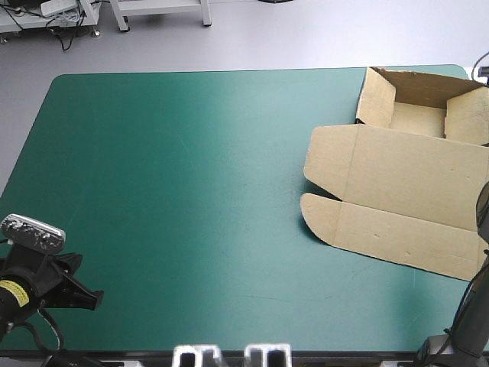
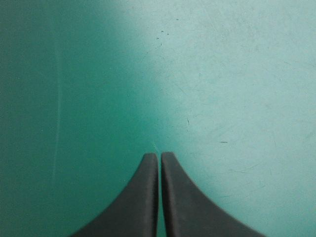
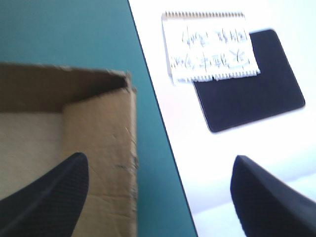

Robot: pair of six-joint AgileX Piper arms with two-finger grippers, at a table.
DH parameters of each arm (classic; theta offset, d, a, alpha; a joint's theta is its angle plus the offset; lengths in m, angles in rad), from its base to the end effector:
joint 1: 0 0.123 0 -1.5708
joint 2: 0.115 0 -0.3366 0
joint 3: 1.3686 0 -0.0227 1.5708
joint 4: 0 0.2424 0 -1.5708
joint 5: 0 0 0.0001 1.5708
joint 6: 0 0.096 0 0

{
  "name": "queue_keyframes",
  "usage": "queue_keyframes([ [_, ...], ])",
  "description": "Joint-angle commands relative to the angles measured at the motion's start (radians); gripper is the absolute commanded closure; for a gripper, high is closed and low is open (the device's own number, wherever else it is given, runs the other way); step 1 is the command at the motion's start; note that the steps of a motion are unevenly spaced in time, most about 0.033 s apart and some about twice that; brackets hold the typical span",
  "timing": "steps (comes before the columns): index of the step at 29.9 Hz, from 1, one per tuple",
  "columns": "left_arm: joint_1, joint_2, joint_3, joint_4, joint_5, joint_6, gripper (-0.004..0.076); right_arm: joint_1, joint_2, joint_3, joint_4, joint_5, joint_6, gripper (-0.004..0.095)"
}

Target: Fold the box

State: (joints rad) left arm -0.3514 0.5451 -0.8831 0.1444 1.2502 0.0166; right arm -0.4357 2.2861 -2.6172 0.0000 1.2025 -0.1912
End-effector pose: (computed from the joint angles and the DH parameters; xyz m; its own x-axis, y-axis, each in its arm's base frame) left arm 0.0141 0.0088 0.3803 -0.6705 0.3116 -0.6733 0.2961 0.9445 0.1423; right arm 0.4792 -0.2231 0.4014 -0.7088 0.1204 -0.6950 0.2927 0.9467 -0.1345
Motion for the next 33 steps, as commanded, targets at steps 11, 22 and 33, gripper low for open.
queue_keyframes([
  [11, -0.006, 0.005, -0.025, 0.01, -0.028, -0.028, 0.0715, 0.112, -0.213, -0.249, 0.816, 0.054, -0.151, 0.086],
  [22, -0.006, 0.005, -0.025, 0.003, 0.005, -0.028, 0.0715, 0.375, -0.428, -0.209, 0.547, 0.056, -0.173, 0.0932],
  [33, -0.006, 0.005, -0.025, -0.002, 0.008, -0.028, 0.0715, 0.76, -0.867, 0.632, 0.065, 0.054, -0.194, 0.0932],
])
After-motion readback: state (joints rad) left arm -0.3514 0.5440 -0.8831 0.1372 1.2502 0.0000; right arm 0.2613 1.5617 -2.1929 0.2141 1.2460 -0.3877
